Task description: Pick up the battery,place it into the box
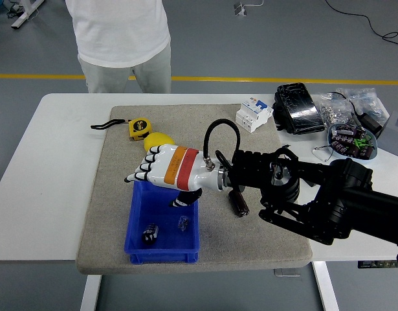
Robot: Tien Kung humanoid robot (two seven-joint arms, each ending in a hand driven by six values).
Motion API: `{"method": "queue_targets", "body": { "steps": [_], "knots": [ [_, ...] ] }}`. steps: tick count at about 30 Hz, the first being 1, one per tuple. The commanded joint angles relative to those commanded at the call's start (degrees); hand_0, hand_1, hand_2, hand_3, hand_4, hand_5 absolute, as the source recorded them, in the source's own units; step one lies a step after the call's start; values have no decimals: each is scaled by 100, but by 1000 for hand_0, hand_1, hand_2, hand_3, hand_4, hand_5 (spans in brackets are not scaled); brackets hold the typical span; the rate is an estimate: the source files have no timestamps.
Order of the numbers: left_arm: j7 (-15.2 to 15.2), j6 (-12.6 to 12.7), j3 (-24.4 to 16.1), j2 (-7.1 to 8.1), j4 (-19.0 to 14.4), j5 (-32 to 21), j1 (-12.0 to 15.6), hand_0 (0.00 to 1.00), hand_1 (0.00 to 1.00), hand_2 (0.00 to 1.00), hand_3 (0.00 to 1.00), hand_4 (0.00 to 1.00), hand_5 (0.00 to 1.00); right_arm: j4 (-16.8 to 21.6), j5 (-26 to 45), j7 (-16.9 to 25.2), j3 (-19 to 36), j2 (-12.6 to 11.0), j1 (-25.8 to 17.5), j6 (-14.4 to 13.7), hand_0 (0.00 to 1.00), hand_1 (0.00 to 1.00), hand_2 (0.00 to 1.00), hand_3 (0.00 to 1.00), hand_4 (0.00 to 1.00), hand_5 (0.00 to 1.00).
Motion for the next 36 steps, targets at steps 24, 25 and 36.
{"method": "queue_targets", "body": {
  "steps": [24,25,36],
  "knots": [
    [84,-17,-39,-47,9,131,74,750,688,757,731,799,674,901,-111,-757,1854,-1463,-1229,2220,718,716,792,877,998,296],
    [80,-17,-33,-55,9,114,78,750,688,757,731,799,674,956,-194,-809,1909,-1502,-1333,2270,718,716,792,877,998,296],
    [115,-33,-65,-87,6,169,94,744,689,756,729,796,669,957,-379,-982,1988,-1593,-1704,2526,726,689,763,858,998,328]
  ]
}}
